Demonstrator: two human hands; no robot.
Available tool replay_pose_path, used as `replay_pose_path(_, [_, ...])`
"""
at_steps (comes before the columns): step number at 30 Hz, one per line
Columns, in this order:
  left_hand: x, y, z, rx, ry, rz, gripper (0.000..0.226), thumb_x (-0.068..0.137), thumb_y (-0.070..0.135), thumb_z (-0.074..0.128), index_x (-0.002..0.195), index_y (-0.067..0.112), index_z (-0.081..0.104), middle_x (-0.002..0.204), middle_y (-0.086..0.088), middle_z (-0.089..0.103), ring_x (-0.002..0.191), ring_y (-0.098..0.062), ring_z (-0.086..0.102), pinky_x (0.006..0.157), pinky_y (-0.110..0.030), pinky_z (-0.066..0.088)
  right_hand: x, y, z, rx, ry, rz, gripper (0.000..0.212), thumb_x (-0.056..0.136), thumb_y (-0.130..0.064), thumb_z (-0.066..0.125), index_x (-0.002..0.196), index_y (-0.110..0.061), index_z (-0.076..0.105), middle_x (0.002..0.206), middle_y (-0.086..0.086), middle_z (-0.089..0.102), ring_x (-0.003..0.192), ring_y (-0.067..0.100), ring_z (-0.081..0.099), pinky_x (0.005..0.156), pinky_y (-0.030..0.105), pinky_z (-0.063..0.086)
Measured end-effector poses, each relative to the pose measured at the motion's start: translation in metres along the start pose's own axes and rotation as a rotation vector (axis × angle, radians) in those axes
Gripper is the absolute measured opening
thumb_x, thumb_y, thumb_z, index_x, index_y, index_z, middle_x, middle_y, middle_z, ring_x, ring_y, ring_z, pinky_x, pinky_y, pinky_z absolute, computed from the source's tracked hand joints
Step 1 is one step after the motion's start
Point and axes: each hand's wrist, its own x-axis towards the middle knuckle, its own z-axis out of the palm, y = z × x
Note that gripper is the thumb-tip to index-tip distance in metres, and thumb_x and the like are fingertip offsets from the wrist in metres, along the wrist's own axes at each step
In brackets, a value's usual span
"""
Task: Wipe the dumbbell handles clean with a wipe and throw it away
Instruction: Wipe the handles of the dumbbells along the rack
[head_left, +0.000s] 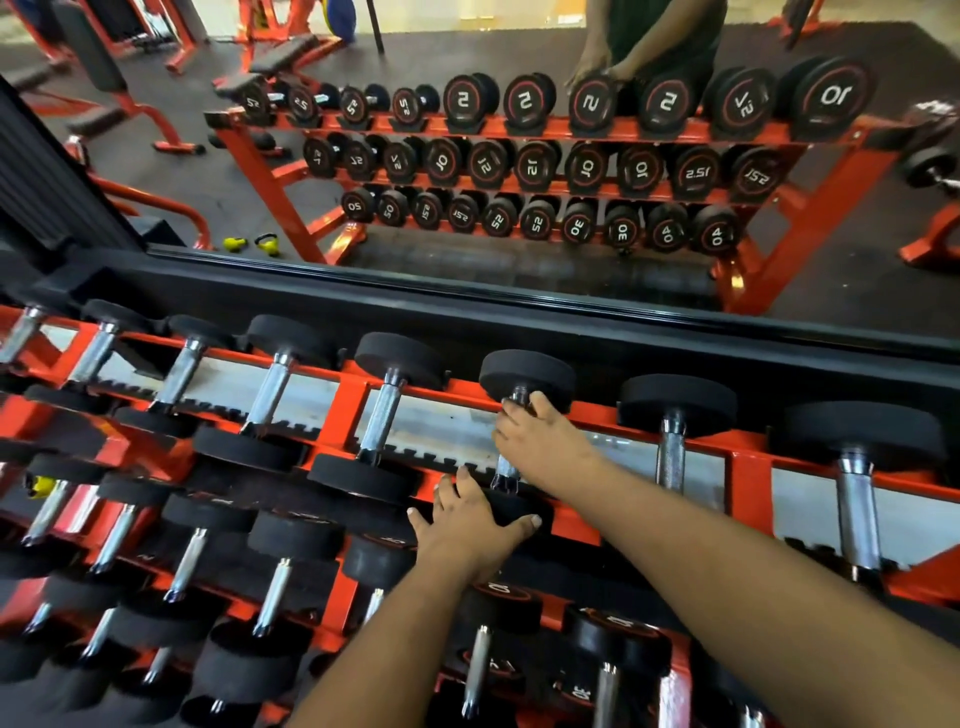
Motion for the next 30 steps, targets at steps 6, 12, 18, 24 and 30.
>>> replay_pose_path(6, [-0.001,-0.001,0.001,-0.03,0.009,0.008,0.125,0.079,0.083,0.054,0.161,0.01,-0.006,0.169,-0.014,0.004,0.156,-0.032,0.014,0.122,-0.065,0.001,-0.032,0.008,0.022,0.187,0.151,-0.291,0.047,0.094,-0.019,0.061,0.139,-0.027,0.056,0.144,-0.003,0.057,0.14,0.018,0.046,0.113,0.053,0.034])
replay_pose_path(12, [0.001,-0.005,0.003,-0.054,0.013,0.023,0.125,0.079,0.085,0.053,0.161,0.012,-0.008,0.17,-0.014,0.001,0.157,-0.031,0.009,0.123,-0.063,-0.001,-0.04,0.018,0.025,0.326,0.188,-0.037,0.058,0.085,-0.009,0.062,0.14,-0.026,0.058,0.145,-0.001,0.057,0.133,0.018,0.055,0.113,0.046,0.039])
replay_pose_path(18, [0.002,-0.009,0.008,-0.061,0.059,0.067,0.123,0.08,0.084,0.052,0.161,0.012,-0.005,0.169,-0.015,0.004,0.156,-0.032,0.01,0.122,-0.065,0.0,-0.045,-0.012,0.019,0.418,0.097,0.036,0.054,0.09,-0.014,0.062,0.143,-0.025,0.055,0.15,0.004,0.051,0.133,0.024,0.055,0.109,0.042,0.045])
replay_pose_path(24, [-0.001,-0.009,0.014,-0.125,0.102,0.093,0.125,0.078,0.083,0.057,0.161,0.012,-0.004,0.168,-0.019,0.006,0.157,-0.033,0.005,0.121,-0.067,0.0,-0.077,-0.004,0.006,0.392,-0.071,0.067,0.05,0.102,-0.023,0.04,0.15,-0.033,0.043,0.157,-0.006,0.041,0.145,0.012,0.038,0.115,0.039,0.032])
replay_pose_path(30, [-0.021,-0.005,0.022,-0.173,0.193,0.115,0.115,0.086,0.075,0.055,0.162,0.013,-0.005,0.169,-0.02,-0.002,0.157,-0.033,-0.003,0.121,-0.065,-0.001,-0.123,0.009,-0.015,0.535,0.047,0.3,0.057,0.097,-0.009,0.051,0.146,-0.036,0.05,0.155,-0.014,0.043,0.142,0.009,0.042,0.109,0.03,0.044])
